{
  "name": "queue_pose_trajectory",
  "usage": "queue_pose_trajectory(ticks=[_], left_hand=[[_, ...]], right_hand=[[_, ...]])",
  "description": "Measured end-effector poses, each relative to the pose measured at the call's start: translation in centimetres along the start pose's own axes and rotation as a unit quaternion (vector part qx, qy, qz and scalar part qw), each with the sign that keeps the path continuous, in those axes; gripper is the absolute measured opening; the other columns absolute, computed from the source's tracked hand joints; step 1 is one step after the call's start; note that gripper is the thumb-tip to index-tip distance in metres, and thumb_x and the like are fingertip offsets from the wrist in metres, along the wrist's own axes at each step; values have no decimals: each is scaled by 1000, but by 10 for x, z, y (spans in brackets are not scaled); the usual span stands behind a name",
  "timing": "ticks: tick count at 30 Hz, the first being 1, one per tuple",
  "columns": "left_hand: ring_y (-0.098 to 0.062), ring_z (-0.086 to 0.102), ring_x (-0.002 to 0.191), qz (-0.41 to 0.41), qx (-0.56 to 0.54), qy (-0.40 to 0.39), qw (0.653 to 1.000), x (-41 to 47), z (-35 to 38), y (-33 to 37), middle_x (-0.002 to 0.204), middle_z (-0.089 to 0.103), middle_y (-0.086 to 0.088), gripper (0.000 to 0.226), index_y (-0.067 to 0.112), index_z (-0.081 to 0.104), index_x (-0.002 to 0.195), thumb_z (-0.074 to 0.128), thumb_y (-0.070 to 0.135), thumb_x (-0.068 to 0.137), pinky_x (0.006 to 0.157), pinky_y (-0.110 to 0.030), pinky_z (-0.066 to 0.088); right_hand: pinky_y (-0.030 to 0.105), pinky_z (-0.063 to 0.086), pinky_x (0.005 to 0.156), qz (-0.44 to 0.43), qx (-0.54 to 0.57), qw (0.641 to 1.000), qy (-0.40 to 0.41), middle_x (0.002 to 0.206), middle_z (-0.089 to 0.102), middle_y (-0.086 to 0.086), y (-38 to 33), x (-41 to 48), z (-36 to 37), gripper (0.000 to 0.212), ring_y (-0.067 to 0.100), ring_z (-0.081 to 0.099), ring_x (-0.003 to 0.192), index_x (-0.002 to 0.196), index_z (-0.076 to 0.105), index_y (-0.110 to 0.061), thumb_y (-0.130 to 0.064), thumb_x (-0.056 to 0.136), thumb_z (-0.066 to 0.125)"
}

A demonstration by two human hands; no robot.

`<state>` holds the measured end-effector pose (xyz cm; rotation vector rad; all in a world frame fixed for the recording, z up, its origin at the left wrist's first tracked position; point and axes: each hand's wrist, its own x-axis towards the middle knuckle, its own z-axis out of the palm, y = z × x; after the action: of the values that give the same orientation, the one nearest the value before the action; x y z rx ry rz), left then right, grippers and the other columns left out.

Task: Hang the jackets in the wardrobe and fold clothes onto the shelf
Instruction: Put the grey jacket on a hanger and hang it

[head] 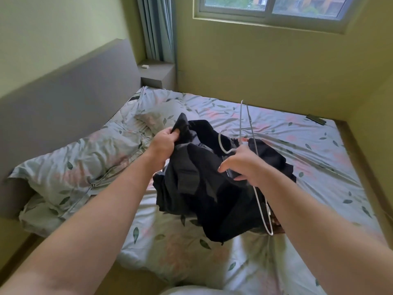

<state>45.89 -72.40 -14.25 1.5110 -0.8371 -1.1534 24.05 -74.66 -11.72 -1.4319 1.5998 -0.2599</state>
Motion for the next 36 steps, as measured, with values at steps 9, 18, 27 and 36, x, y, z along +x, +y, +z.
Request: queue_pose_trajectory(ticks=[9,18,27,36], left_hand=[[-25,69,57,0,-126,-21,992,-22,33,59,72,71,-12,25,1,59,110,44,21,108,53,-33,58],[-32,73,88,-45,-229,-18,972,-24,32,73,108,72,-23,46,-3,61,127,45,35,107,67,-39,62],[-26,62,107,-25,34,211,977,-19,-12,-41,115,68,-5,53,12,62,119,45,58,97,95,-37,48],[-13,62,107,6,189,-2,982,-59,-22,-132,117,60,8,85,29,45,138,71,0,62,73,-24,51]], right_hand=[[24,38,97,-83,-82,988,101,123,21,6,22,1,26,105,25,33,130,132,25,-10,-54,62,91],[39,49,75,-241,-9,964,111,93,60,6,11,-2,35,19,26,59,87,104,51,-8,-13,88,59],[29,31,56,-181,138,968,104,68,43,6,-16,5,30,26,19,41,65,67,38,-19,2,74,51],[30,25,56,-175,132,971,94,68,35,2,-33,4,34,31,19,32,65,65,31,-20,2,76,50]])
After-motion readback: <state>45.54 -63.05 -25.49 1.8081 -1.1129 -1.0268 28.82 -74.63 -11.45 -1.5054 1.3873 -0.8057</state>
